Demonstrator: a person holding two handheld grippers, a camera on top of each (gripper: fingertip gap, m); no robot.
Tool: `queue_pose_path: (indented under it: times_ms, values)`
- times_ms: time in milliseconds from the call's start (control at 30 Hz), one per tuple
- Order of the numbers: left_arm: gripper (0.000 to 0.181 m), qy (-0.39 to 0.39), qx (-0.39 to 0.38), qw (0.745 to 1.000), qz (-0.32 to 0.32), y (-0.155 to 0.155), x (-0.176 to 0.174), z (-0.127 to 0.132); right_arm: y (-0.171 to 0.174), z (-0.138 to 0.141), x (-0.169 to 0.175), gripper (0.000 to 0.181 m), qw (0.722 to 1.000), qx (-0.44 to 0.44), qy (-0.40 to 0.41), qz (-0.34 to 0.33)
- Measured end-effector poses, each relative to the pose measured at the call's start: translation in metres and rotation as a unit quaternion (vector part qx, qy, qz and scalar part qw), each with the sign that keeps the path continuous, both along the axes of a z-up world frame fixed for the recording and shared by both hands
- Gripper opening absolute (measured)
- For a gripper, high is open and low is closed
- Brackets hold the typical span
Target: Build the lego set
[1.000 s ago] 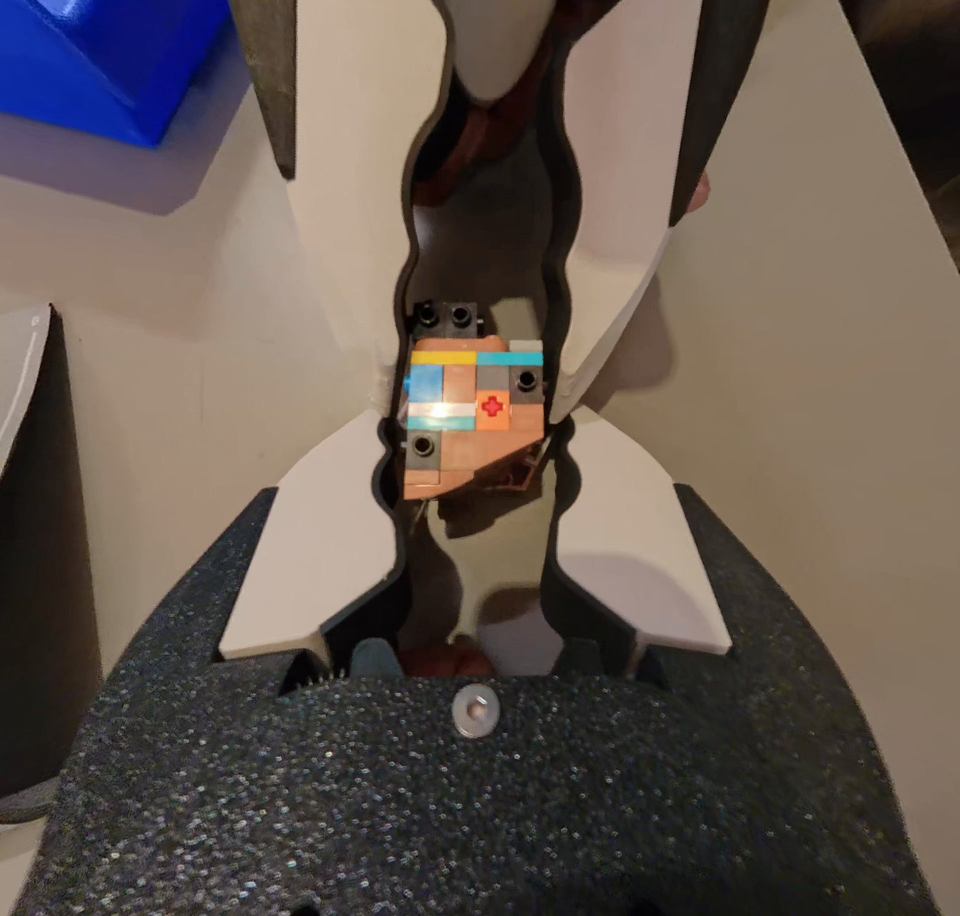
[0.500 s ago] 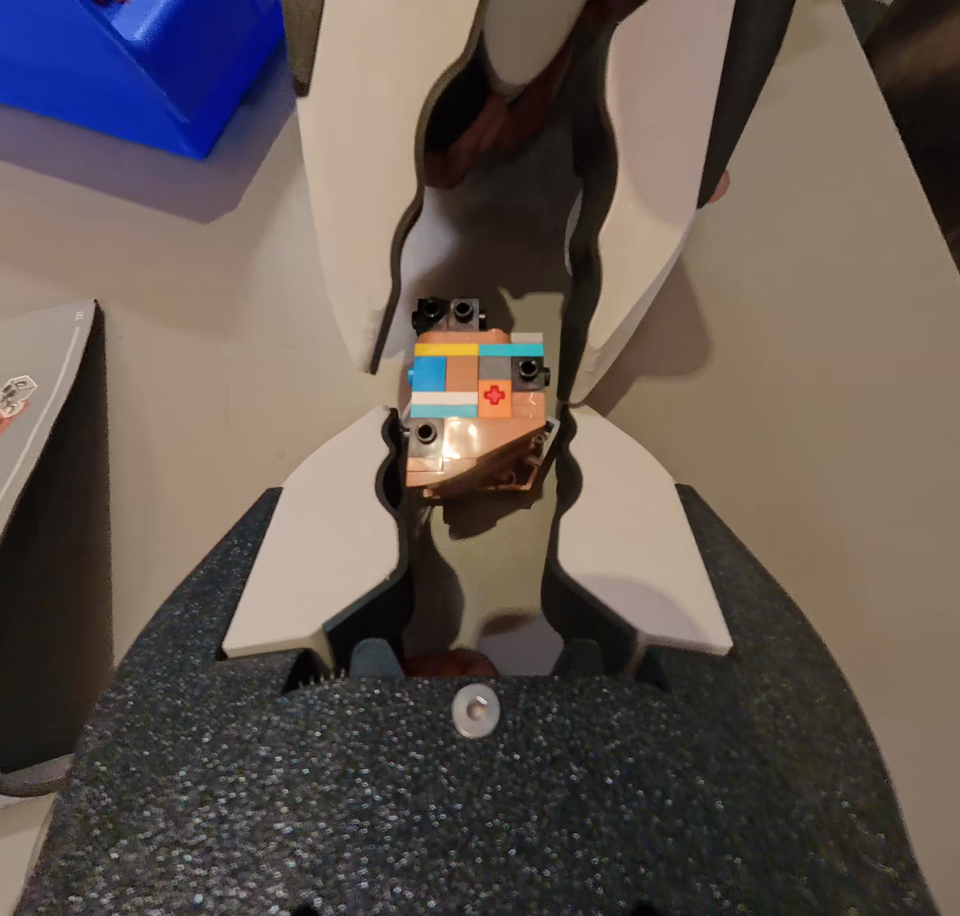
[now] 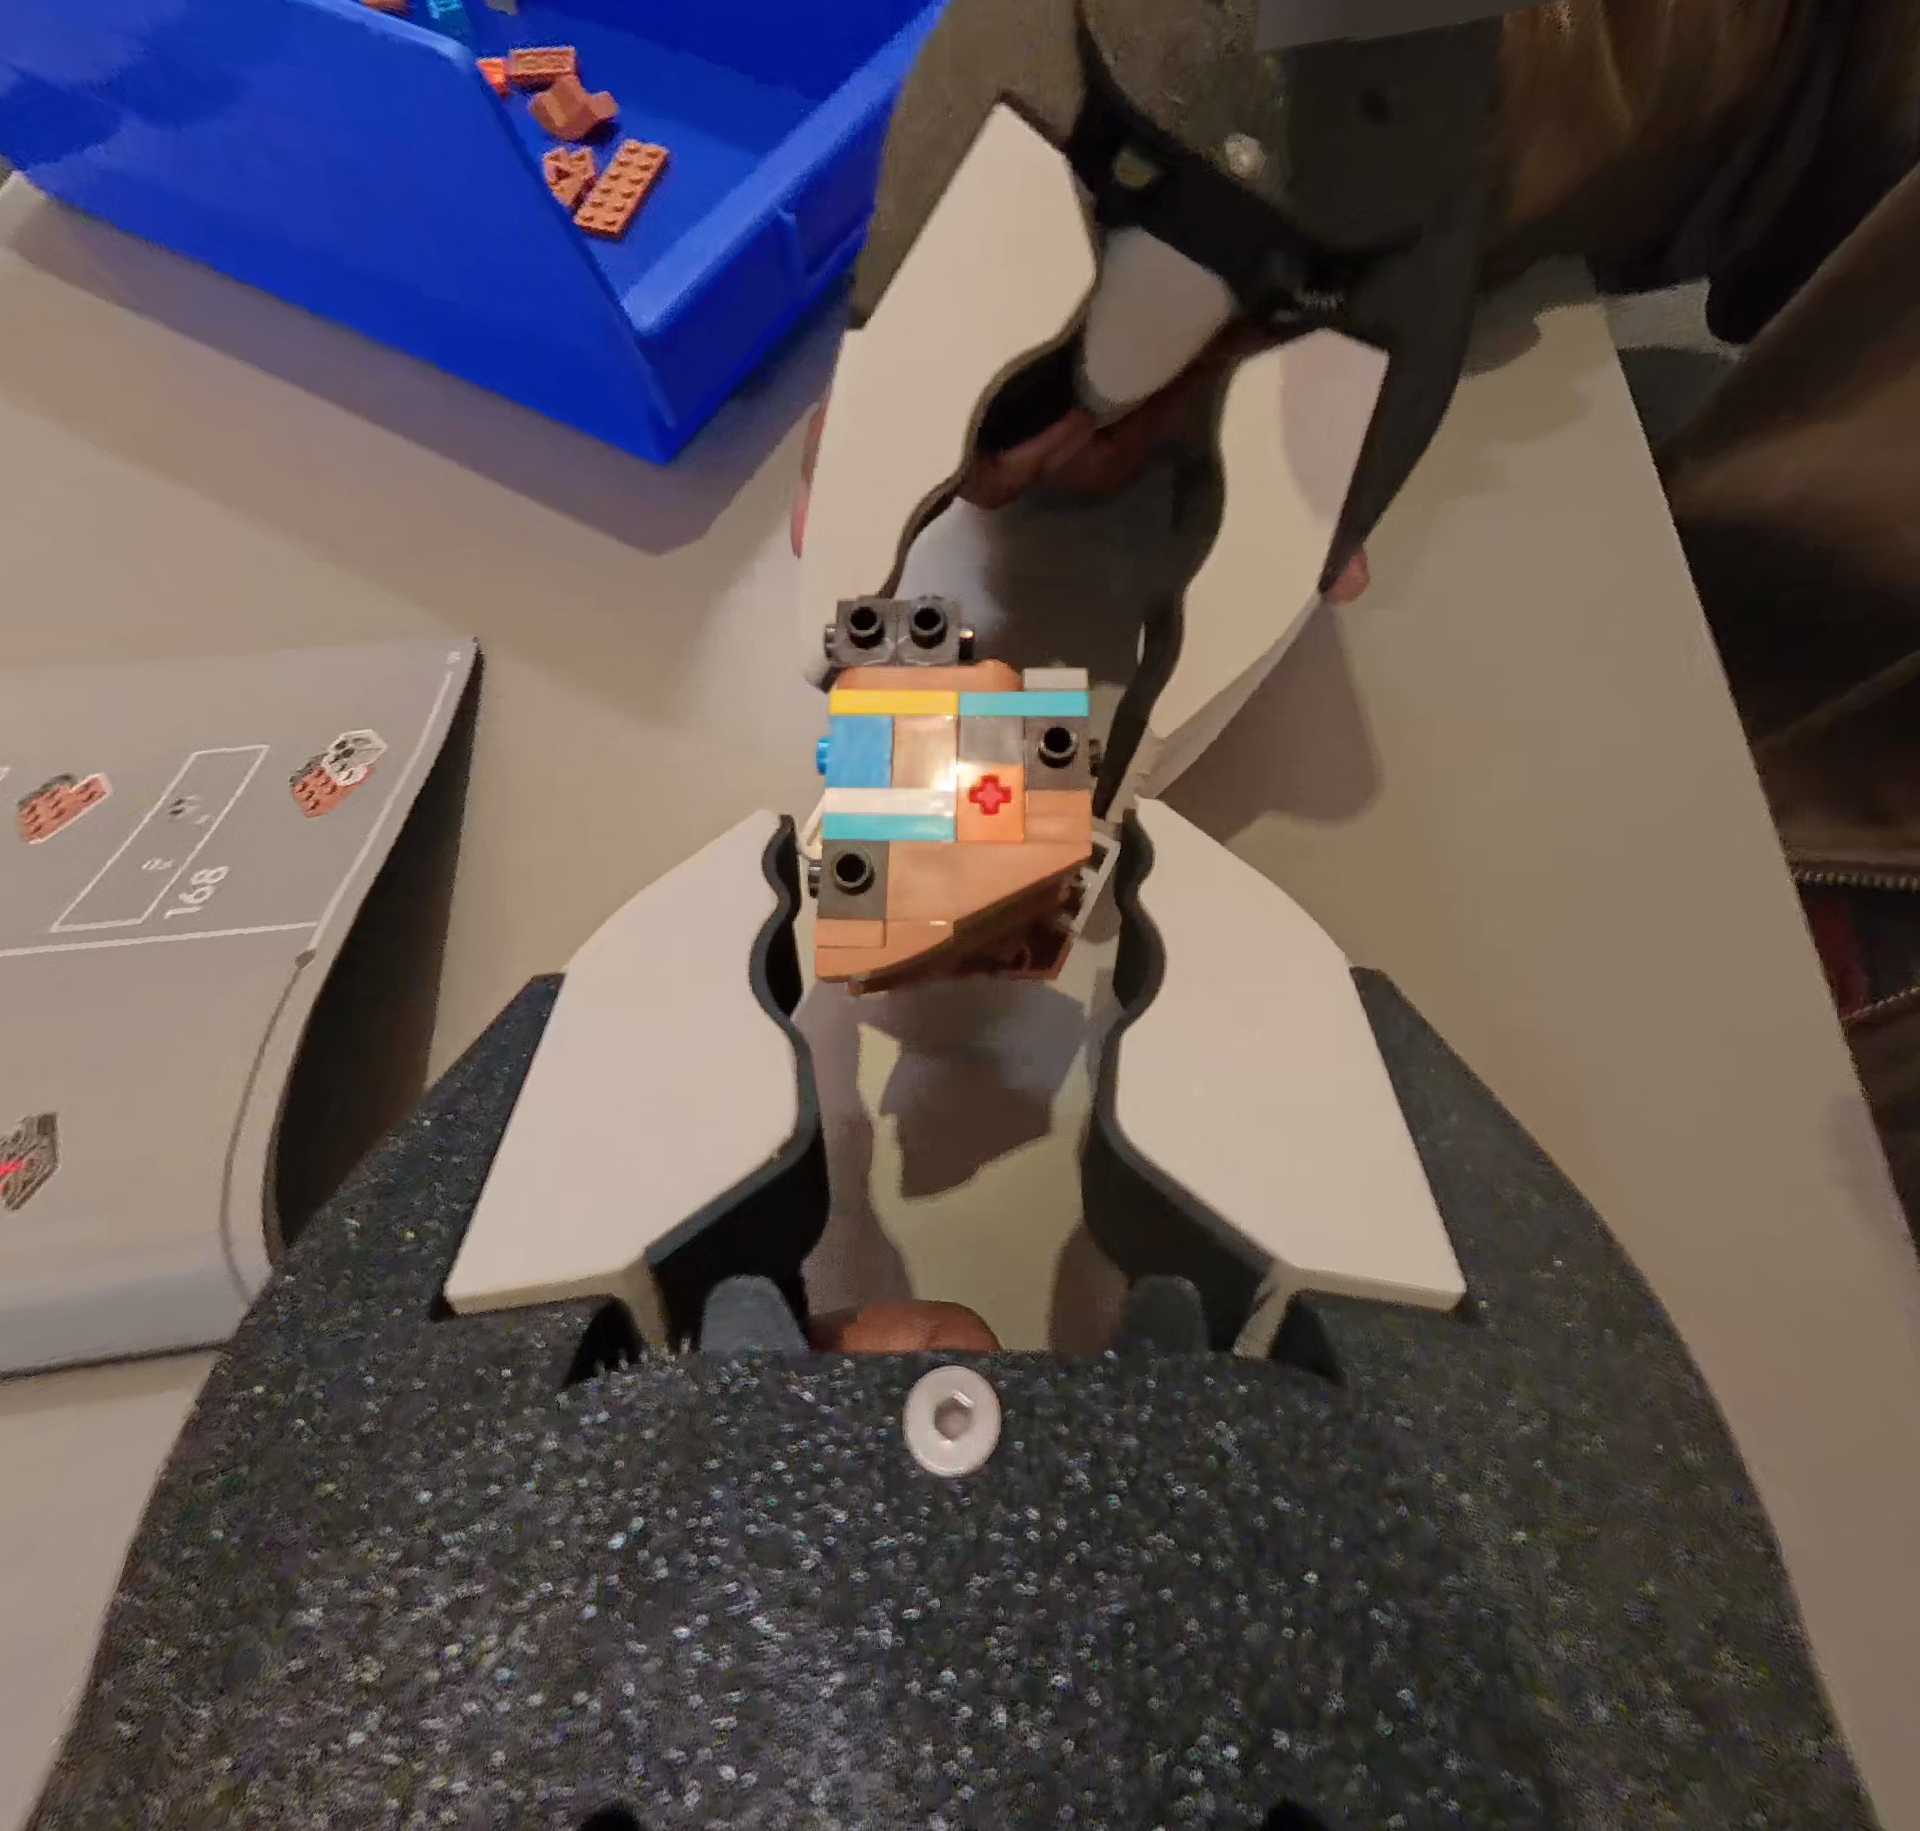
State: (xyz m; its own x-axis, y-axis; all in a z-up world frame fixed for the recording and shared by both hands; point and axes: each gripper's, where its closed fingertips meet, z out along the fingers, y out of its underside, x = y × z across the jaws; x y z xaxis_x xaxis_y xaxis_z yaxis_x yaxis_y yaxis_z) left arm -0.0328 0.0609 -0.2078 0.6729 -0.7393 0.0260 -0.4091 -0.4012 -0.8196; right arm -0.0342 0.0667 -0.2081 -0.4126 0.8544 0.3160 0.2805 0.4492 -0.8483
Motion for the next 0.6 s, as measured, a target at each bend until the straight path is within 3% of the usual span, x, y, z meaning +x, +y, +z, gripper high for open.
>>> queue_pose_path:
  times_ms: [333,600]
  values:
    - [0.059,-0.02,-0.02,0.997,0.066,0.002,-0.001,0.023,-0.006,0.028,-0.013,0.062,0.992,0.026,0.119,-0.04]
    - [0.059,-0.035,-0.016,0.995,0.089,0.007,0.01,0.04,-0.005,0.042,-0.014,0.064,0.984,0.011,0.165,-0.068]
